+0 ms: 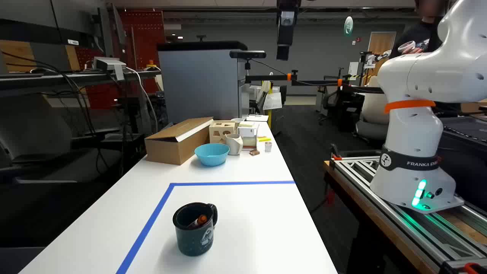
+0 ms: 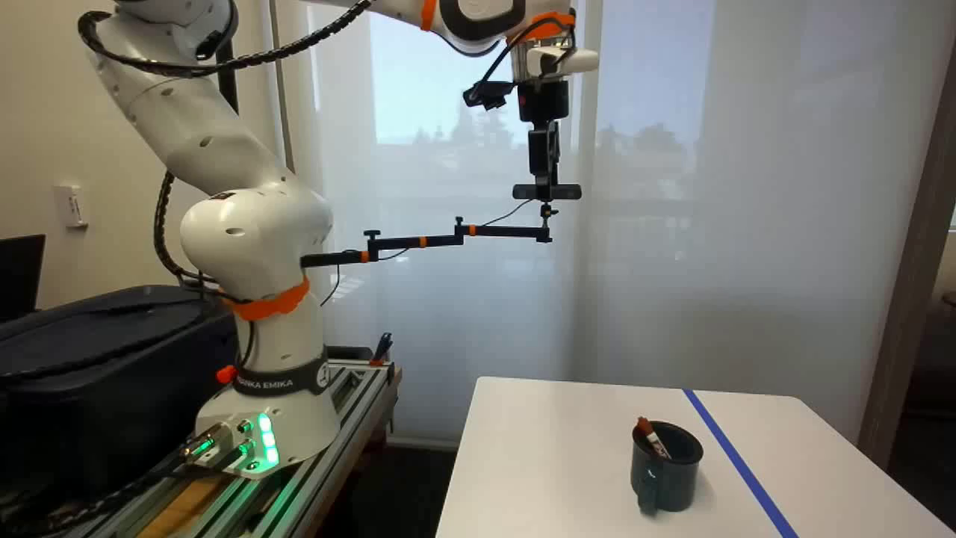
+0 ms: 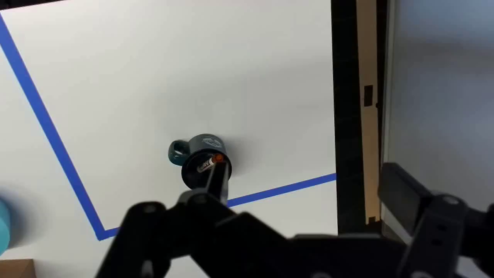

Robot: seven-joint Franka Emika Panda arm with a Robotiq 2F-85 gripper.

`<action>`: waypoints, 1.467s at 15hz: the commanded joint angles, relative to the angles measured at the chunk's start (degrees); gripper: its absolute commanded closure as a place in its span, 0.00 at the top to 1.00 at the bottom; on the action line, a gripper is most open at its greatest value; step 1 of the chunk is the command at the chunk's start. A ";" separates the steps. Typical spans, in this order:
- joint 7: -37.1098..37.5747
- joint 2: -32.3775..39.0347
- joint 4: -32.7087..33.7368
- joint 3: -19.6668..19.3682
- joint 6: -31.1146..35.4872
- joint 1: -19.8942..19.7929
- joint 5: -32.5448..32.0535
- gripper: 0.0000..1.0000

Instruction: Remove the red marker from the green mug.

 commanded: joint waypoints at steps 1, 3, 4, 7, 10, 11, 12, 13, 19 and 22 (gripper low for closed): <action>-0.15 0.03 0.18 0.23 -0.13 -0.32 0.14 1.00; -0.15 -0.08 0.37 0.23 -0.13 -0.32 0.15 1.00; -0.15 -0.09 0.43 0.24 -0.13 -0.32 0.15 1.00; -0.15 -0.10 0.43 0.23 -0.13 -0.32 0.15 1.00; 0.88 2.79 0.91 0.96 0.92 -1.05 -0.85 1.00; 1.86 4.75 1.61 1.31 1.04 -1.62 -1.53 1.00; 1.87 7.60 2.76 0.97 1.15 -2.01 -1.53 1.00; 2.25 9.97 3.94 0.71 0.58 -2.43 -1.64 1.00; 3.05 26.77 13.65 -1.93 3.94 -4.18 -1.24 1.00; 3.83 35.18 20.28 -3.84 3.86 -4.13 -0.28 1.00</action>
